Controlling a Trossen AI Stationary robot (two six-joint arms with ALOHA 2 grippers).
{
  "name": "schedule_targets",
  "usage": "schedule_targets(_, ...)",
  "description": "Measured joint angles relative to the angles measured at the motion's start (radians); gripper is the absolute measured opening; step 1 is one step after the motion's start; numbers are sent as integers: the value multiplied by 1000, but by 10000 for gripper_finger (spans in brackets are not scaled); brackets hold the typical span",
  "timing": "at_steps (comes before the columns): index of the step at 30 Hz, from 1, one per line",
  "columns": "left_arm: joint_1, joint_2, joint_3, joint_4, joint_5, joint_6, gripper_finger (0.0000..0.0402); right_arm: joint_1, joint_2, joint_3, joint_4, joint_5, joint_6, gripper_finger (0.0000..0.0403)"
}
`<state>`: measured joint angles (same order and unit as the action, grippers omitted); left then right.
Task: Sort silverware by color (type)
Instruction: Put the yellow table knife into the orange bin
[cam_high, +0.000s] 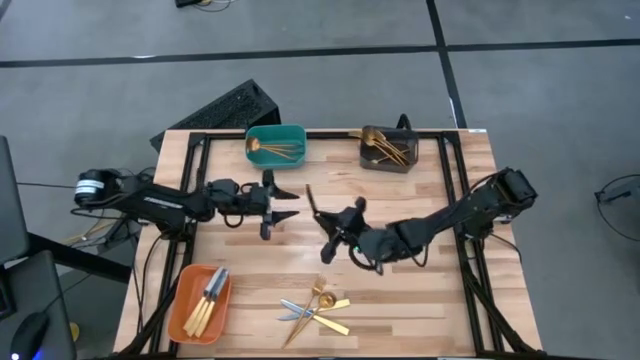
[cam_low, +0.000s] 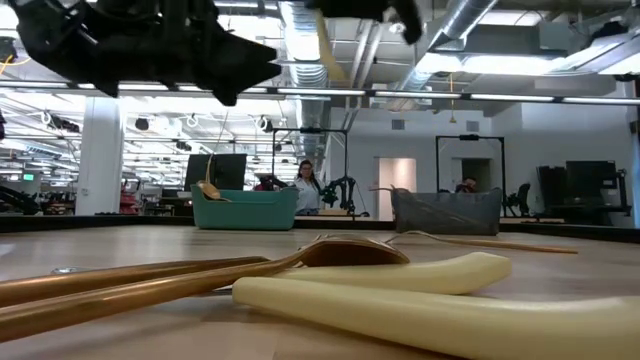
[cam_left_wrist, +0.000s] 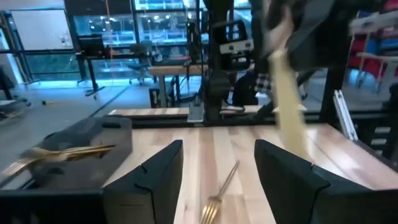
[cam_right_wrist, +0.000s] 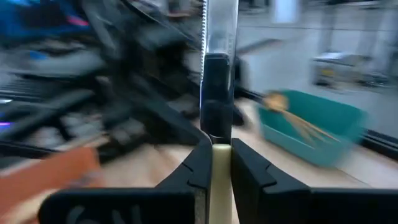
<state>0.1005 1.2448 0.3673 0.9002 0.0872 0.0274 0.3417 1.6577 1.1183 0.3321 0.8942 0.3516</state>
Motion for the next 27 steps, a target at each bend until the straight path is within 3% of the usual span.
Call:
schedule_targets(5,0,133,48,126,115,-69,187,-46,34,-1,69,-114,-75,60)
schedule_targets(12,-2,238,130,149,388,-65,187,-108,84,3,151,-432,-128,60)
schedule_targets(18,0,266,159,151,530,-74,187,-118,95,0,205,-534,-164,60)
schedule_targets(27,0,268,157,147,563,-75,136,-112,93,0,310,-558,-224,60)
